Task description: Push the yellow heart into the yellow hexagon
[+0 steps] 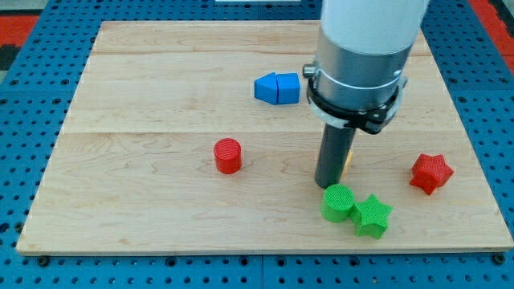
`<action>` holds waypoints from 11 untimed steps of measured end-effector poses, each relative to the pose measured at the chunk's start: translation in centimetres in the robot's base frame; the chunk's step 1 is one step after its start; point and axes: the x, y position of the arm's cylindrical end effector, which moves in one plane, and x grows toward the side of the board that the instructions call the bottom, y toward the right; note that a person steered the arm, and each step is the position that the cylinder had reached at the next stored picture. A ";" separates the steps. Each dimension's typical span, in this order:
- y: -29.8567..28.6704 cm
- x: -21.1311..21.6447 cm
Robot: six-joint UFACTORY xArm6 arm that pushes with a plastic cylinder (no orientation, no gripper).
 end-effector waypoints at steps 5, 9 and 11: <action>6.8 -9.7; 5.5 -13.4; 2.5 -22.7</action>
